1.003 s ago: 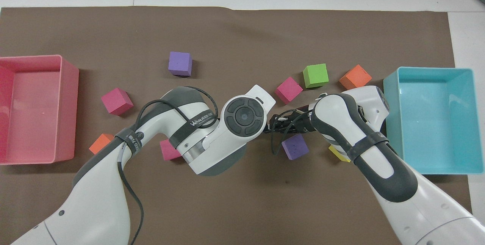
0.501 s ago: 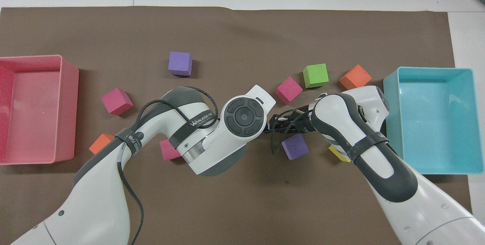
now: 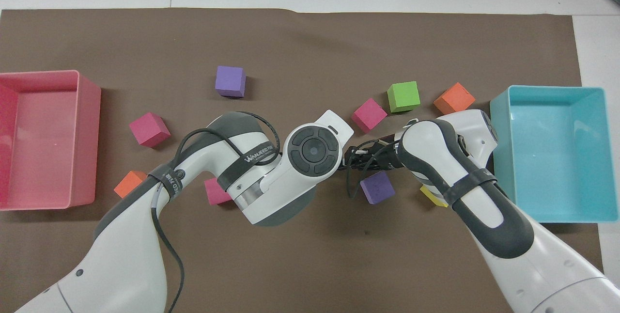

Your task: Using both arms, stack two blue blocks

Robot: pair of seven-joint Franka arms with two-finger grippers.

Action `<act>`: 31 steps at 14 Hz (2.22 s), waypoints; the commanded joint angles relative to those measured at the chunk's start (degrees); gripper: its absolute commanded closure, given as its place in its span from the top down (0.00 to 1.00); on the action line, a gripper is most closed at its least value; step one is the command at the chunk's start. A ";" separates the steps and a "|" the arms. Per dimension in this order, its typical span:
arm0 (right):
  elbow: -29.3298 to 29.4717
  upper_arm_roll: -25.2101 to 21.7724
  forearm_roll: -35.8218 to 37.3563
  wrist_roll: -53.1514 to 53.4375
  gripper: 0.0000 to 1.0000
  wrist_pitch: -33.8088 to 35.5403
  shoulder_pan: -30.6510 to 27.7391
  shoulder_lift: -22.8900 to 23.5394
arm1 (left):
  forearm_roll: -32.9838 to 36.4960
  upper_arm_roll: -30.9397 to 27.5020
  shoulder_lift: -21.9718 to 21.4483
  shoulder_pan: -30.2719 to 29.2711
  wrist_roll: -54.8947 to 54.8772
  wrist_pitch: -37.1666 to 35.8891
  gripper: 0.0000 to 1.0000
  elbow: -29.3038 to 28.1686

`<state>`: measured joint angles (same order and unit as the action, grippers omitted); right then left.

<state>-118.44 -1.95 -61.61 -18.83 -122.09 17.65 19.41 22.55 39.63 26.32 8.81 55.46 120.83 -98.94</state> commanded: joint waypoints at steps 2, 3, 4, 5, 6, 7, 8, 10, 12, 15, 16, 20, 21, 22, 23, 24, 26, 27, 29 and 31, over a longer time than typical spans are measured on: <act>-0.83 0.28 -1.76 -1.38 0.00 0.19 -0.51 -0.87 | 0.65 0.53 -0.92 -0.81 0.00 0.46 1.00 -1.43; -0.83 0.28 -1.76 -1.38 0.00 0.19 -0.51 -0.87 | 0.65 0.53 -0.92 -0.81 0.00 0.46 1.00 -1.51; -0.83 0.28 -1.76 -1.38 0.00 0.19 -0.51 -0.87 | 0.56 0.71 -0.92 -0.81 0.09 0.46 1.00 -1.52; -0.83 0.28 -1.76 -1.38 0.00 0.19 -0.51 -0.87 | 0.56 0.71 -0.92 -0.90 0.09 0.38 1.00 -1.52; -0.83 0.28 -1.76 -1.38 0.00 0.19 -0.51 -0.78 | 0.56 0.71 -0.92 -0.90 0.09 0.37 1.00 -1.34; -0.83 0.28 -1.76 -1.38 0.00 0.19 -0.51 -0.78 | 0.56 0.62 -0.92 -0.90 0.00 0.20 1.00 -1.08; -0.83 0.28 -1.76 -1.38 0.00 0.10 -0.51 -0.78 | 0.56 0.62 -1.01 -0.90 0.00 -0.15 1.00 -0.81; -0.83 0.28 -1.76 -1.38 0.00 0.10 -0.51 -0.87 | -0.83 0.62 -3.63 -0.90 -0.26 -1.81 1.00 -0.81; -0.83 0.28 -1.76 -1.38 0.00 0.10 -0.51 -0.87 | -2.86 0.36 -5.66 -0.81 -0.53 -3.13 1.00 -0.81; -0.83 0.28 -1.76 -1.38 0.00 0.19 -0.51 -0.87 | -7.32 -0.60 -9.43 -0.90 -4.02 -6.47 1.00 -0.72; -0.66 0.28 -1.76 -1.38 0.00 0.19 -0.51 -0.78 | -10.05 -2.79 -11.27 -0.55 -7.35 -7.70 1.00 -0.81; 0.57 0.11 -0.62 -1.30 0.00 1.42 -0.51 -0.95 | -17.88 -10.69 -17.17 0.50 -19.66 -12.79 1.00 -1.34; 0.84 0.11 -0.53 -1.21 0.00 2.20 -0.68 -0.96 | -18.59 -13.50 -18.23 1.46 -22.30 -13.33 1.00 -1.34; 1.19 0.02 -0.52 -1.12 0.00 2.56 -1.03 -1.13 | -18.60 -16.05 -19.11 2.26 -24.33 -14.03 1.00 -1.43; 1.28 -0.07 0.00 -0.94 0.00 2.56 -1.04 -1.48 | -18.60 -17.91 -19.29 2.44 -26.09 -14.30 1.00 -1.34; 1.63 -0.07 2.44 -0.07 0.00 2.48 -1.04 -2.09 | -18.69 -20.01 -20.07 2.44 -28.19 -14.30 1.00 -1.08; 3.56 -0.07 8.33 4.74 0.00 2.56 -1.12 -3.15 | -21.66 -26.32 -22.70 3.66 -34.16 -14.48 1.00 -1.07; 3.65 -0.16 9.83 7.29 0.00 2.48 -1.04 -4.11 | -23.07 -30.02 -23.59 4.80 -36.97 -14.91 1.00 -0.90; 3.65 -0.24 14.48 10.21 0.12 2.48 -1.12 -6.57 | -24.48 -35.31 -24.38 6.04 -41.90 -16.31 1.00 0.58; 3.83 -0.24 25.17 14.15 0.36 1.43 -0.16 -9.03 | -24.58 -38.47 -24.65 5.87 -46.82 -20.78 1.00 3.65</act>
<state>-114.25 -2.41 -44.01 -8.54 -120.93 17.40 13.16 -1.09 4.49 2.55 12.99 12.37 104.20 -97.58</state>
